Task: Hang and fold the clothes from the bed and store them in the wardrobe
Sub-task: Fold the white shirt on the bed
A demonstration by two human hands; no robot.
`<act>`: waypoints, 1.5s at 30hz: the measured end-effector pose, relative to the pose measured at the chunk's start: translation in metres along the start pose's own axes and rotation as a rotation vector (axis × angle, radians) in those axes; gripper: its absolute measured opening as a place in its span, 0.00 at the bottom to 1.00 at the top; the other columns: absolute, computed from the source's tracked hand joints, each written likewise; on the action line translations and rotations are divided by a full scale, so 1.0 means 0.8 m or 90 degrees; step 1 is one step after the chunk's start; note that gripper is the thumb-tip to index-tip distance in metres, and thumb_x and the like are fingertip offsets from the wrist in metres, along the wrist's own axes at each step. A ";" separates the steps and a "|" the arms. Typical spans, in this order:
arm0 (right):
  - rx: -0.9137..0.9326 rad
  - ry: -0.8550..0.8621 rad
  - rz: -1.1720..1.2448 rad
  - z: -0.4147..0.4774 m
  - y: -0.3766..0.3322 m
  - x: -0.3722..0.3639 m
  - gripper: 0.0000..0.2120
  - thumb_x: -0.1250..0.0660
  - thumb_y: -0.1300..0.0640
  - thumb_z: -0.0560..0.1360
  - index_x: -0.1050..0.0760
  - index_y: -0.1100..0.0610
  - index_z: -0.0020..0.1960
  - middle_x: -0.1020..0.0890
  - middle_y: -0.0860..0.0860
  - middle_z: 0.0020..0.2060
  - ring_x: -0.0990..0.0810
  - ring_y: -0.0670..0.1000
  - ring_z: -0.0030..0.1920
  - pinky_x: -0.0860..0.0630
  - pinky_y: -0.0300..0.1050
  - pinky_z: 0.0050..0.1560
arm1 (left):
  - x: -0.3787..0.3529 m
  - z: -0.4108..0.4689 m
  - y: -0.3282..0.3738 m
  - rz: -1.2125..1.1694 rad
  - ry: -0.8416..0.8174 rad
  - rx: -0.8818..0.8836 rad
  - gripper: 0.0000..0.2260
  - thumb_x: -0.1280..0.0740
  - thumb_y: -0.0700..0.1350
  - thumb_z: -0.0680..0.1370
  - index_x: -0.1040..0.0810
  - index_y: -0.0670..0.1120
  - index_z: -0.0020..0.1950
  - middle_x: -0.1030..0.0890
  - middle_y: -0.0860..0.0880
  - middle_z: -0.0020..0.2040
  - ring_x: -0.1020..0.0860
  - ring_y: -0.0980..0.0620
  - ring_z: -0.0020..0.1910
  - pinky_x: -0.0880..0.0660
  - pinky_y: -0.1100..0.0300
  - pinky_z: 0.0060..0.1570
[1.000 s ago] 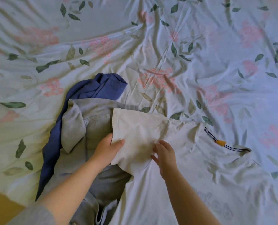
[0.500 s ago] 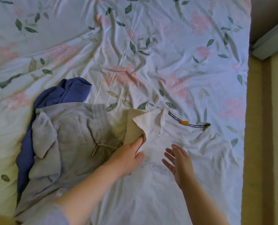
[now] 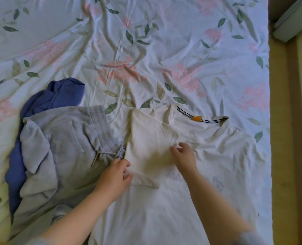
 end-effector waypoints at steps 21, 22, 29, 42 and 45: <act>-0.011 0.098 0.136 -0.029 0.042 0.074 0.21 0.37 0.55 0.79 0.33 0.54 0.71 0.22 0.50 0.53 0.21 0.52 0.53 0.23 0.55 0.60 | 0.004 0.014 0.073 0.054 -0.138 -0.055 0.03 0.34 0.48 0.76 0.22 0.53 0.45 0.21 0.56 0.42 0.23 0.57 0.42 0.25 0.60 0.45; -0.003 0.109 0.134 -0.034 0.045 0.087 0.19 0.37 0.56 0.80 0.32 0.54 0.70 0.22 0.50 0.53 0.21 0.51 0.53 0.23 0.55 0.59 | 0.002 0.017 0.086 0.047 -0.145 -0.067 0.03 0.35 0.48 0.76 0.22 0.53 0.45 0.21 0.56 0.43 0.23 0.58 0.42 0.26 0.62 0.45; 0.013 0.239 0.122 -0.036 0.079 0.196 0.12 0.37 0.58 0.80 0.23 0.57 0.61 0.19 0.50 0.52 0.20 0.53 0.54 0.23 0.55 0.60 | -0.030 0.052 0.192 0.019 -0.158 -0.147 0.04 0.35 0.47 0.77 0.22 0.53 0.44 0.20 0.56 0.43 0.23 0.58 0.42 0.23 0.60 0.46; -0.083 0.341 0.229 0.010 0.212 0.301 0.12 0.39 0.59 0.81 0.24 0.57 0.63 0.20 0.50 0.54 0.22 0.51 0.54 0.26 0.50 0.58 | -0.173 0.114 0.374 0.121 -0.236 -0.343 0.15 0.35 0.51 0.79 0.27 0.50 0.64 0.28 0.53 0.63 0.26 0.54 0.58 0.28 0.57 0.59; -0.075 0.273 0.305 0.025 0.222 0.289 0.09 0.37 0.59 0.79 0.21 0.56 0.56 0.16 0.51 0.48 0.18 0.52 0.50 0.23 0.51 0.58 | -0.205 0.127 0.413 0.150 -0.233 -0.386 0.25 0.33 0.54 0.78 0.34 0.48 0.72 0.35 0.51 0.69 0.26 0.51 0.59 0.29 0.55 0.60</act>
Point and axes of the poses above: each hand's wrist, its own z-axis towards the middle knuckle, its own x-axis out of the back of the hand, y = z × x, the point moved 2 cm from there along z, towards the middle knuckle
